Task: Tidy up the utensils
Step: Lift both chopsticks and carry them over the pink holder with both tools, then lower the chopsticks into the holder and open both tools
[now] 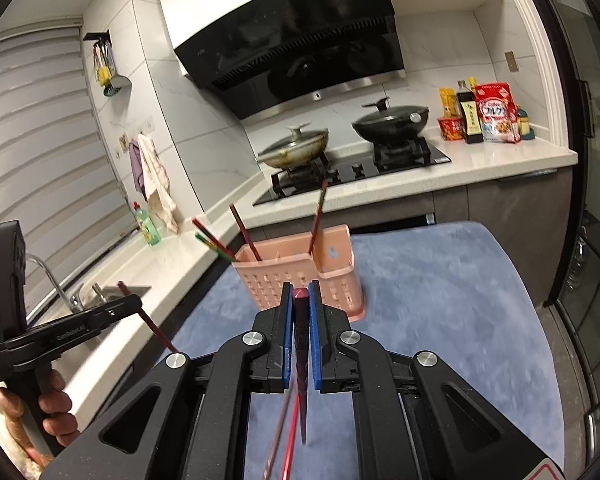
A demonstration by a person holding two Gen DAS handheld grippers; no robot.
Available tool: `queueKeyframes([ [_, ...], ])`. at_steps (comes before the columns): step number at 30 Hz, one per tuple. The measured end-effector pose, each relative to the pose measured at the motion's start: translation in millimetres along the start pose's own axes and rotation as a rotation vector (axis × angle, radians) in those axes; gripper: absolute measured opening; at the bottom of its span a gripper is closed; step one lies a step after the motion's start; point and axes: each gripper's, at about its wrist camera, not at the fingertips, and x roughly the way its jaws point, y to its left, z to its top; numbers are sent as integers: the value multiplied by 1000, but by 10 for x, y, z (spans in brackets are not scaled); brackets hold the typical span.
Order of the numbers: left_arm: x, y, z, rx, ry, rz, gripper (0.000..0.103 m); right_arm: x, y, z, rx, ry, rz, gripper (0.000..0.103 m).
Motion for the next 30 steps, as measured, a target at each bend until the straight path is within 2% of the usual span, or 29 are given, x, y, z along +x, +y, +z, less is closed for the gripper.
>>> queueKeyframes([
  [4, 14, -46, 252, 16, -35, -5, 7, 74, 40, 268, 7, -35, 34, 7],
  [8, 8, -71, 616, 4, -80, -34, 7, 154, 93, 665, -2, -110, 52, 7],
  [12, -31, -125, 1002, 4, -173, -22, 7, 280, 160, 1063, -16, -187, 48, 7],
  [18, 27, -196, 1442, 17, -288, 16, 7, 587, 250, 1473, -13, -235, 51, 7],
  [20, 91, -193, 1545, 18, -316, 33, 7, 686, 265, 1533, -16, -237, 50, 7],
  [22, 214, -169, 1638, 7, -312, 37, 7, 809, 279, 1580, -20, -235, 46, 7],
  [30, 568, -60, 1651, -6, -294, 47, 7, 1202, 212, 1531, -12, -188, 42, 7],
])
